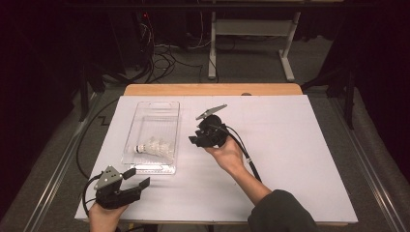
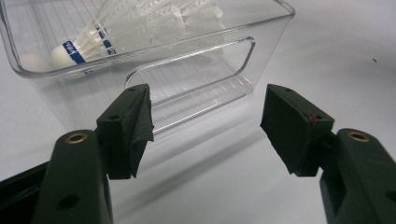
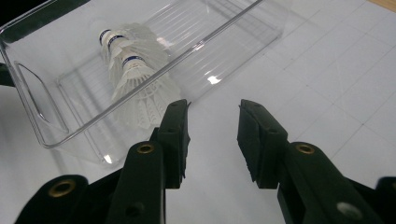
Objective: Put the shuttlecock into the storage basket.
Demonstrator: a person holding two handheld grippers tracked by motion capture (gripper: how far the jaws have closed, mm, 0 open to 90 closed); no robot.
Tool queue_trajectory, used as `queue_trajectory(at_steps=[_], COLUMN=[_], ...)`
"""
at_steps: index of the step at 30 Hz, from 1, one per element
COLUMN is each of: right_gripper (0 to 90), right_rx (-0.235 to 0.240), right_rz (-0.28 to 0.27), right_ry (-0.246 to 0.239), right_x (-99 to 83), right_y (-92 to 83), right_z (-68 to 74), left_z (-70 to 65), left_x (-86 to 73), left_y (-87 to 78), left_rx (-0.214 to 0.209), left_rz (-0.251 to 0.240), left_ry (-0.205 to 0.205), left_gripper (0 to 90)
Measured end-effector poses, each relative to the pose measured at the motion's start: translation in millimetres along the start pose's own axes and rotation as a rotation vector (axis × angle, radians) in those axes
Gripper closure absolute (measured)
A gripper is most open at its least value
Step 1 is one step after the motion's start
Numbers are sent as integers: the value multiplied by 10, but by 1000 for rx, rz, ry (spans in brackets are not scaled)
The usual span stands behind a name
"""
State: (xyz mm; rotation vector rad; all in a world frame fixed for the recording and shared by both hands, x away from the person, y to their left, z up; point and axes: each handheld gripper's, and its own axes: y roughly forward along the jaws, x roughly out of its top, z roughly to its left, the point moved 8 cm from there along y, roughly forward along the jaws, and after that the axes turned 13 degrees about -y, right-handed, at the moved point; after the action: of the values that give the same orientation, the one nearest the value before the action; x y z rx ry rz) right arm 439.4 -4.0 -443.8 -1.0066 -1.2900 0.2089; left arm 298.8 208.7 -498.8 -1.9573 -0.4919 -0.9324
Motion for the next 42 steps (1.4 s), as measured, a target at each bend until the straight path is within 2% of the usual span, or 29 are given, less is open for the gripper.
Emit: queue_trajectory(at_steps=[24, 42], right_gripper=[611, 604], right_rx=[-22, -35], right_rz=[-21, -17], right_ry=[32, 56], right_x=[-166, -334], right_y=[-121, -225], right_z=[-116, -218], left_z=[-1, 1], left_x=[-1, -3], left_y=[1, 8], left_rx=[1, 4], left_rz=[-1, 2], left_ry=[-2, -5], left_gripper=[343, 341])
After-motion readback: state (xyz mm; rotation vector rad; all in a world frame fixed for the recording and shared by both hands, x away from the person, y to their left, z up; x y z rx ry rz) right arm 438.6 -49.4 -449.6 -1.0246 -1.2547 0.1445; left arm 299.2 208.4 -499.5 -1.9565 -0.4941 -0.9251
